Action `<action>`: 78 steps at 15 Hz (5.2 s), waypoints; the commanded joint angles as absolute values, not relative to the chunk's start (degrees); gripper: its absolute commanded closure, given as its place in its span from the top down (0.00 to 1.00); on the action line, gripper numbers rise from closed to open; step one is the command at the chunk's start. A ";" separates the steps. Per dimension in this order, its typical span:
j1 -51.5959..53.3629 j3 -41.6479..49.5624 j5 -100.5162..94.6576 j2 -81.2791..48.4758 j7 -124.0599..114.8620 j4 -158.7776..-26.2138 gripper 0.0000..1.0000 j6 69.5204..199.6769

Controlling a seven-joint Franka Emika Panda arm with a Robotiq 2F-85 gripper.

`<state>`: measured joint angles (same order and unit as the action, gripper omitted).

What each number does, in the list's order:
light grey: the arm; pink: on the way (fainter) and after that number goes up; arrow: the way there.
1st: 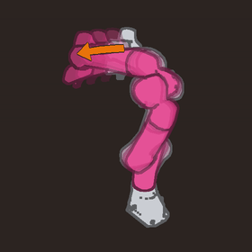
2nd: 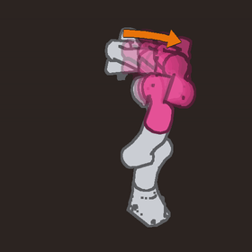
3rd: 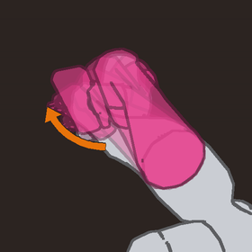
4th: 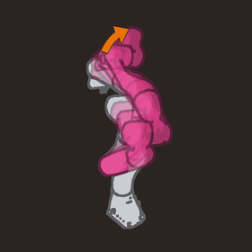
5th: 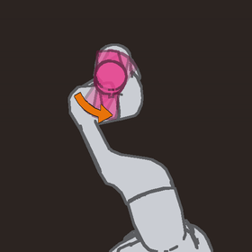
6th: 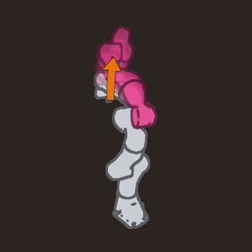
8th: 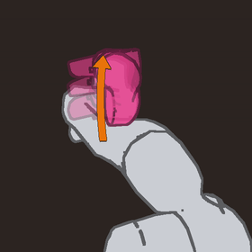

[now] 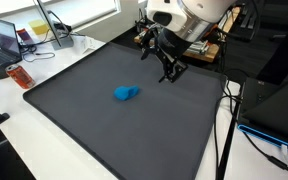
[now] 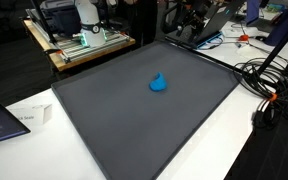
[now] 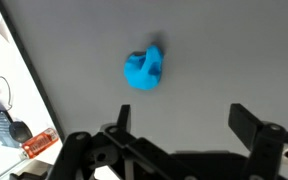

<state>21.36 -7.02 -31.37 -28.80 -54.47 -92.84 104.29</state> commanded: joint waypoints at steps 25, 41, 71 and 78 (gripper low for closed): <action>26.74 2.27 -31.35 -58.87 -20.19 -55.29 1.00 82.48; 18.92 -1.35 -20.50 -58.02 -9.03 -52.01 1.00 78.06; -0.81 -4.10 3.51 -35.26 -2.70 -86.50 1.00 104.22; -3.04 -3.96 10.41 -24.92 0.18 -102.84 1.00 115.09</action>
<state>-1.97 -4.12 6.23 -31.45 -2.21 -93.21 109.47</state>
